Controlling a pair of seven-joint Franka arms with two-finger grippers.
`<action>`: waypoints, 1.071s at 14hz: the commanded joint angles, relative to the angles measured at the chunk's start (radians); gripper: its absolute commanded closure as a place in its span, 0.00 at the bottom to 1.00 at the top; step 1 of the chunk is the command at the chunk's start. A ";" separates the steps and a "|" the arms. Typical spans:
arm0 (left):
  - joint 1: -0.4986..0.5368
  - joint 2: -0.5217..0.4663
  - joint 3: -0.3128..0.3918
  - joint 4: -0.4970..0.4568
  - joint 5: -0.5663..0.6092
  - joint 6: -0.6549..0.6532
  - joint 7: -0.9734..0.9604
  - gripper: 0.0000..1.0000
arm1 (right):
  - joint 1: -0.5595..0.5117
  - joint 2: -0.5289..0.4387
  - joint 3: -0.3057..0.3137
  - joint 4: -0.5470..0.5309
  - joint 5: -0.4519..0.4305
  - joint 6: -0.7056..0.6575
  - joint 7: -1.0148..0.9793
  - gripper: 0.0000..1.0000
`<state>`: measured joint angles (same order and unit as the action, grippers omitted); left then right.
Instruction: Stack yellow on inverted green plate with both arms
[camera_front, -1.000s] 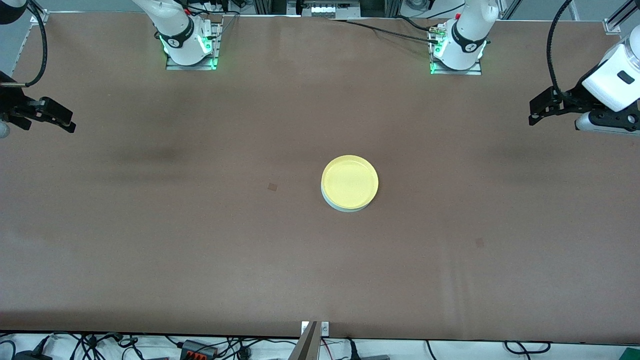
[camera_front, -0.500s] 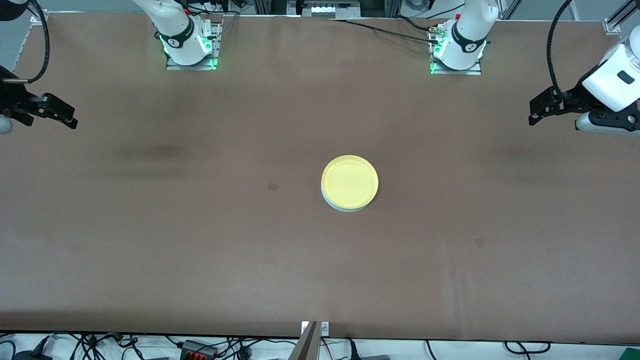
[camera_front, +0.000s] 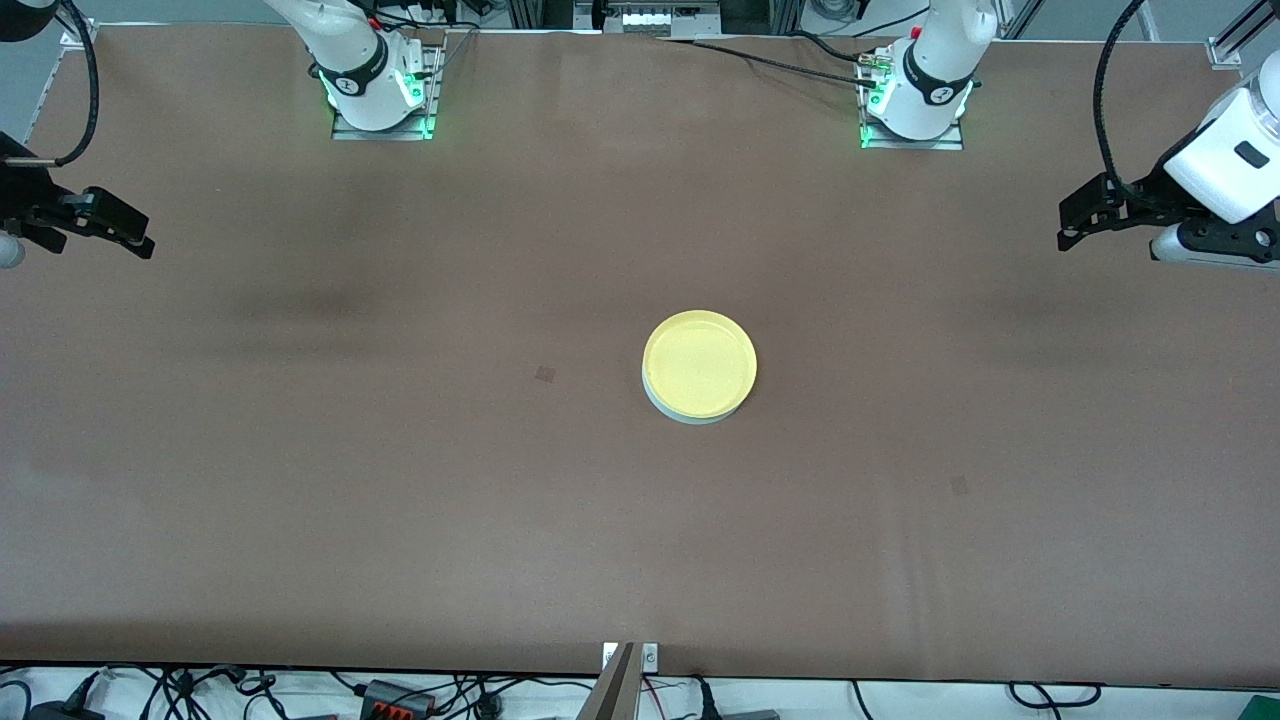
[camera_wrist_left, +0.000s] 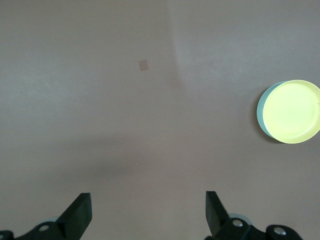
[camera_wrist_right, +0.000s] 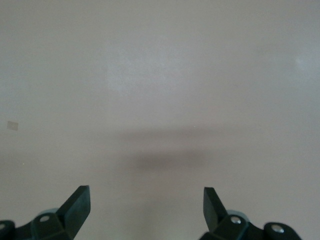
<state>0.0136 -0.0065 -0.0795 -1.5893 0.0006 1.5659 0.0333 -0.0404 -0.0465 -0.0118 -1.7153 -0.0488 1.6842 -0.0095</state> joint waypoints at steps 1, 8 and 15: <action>-0.001 0.008 0.000 0.029 0.007 -0.024 0.008 0.00 | -0.006 -0.018 0.004 -0.024 -0.008 0.025 0.008 0.00; -0.001 0.008 0.000 0.029 0.006 -0.024 0.010 0.00 | -0.001 -0.018 0.004 -0.024 -0.008 0.035 0.011 0.00; -0.001 0.008 0.000 0.029 0.006 -0.024 0.008 0.00 | -0.004 -0.018 0.006 -0.024 -0.008 0.038 0.011 0.00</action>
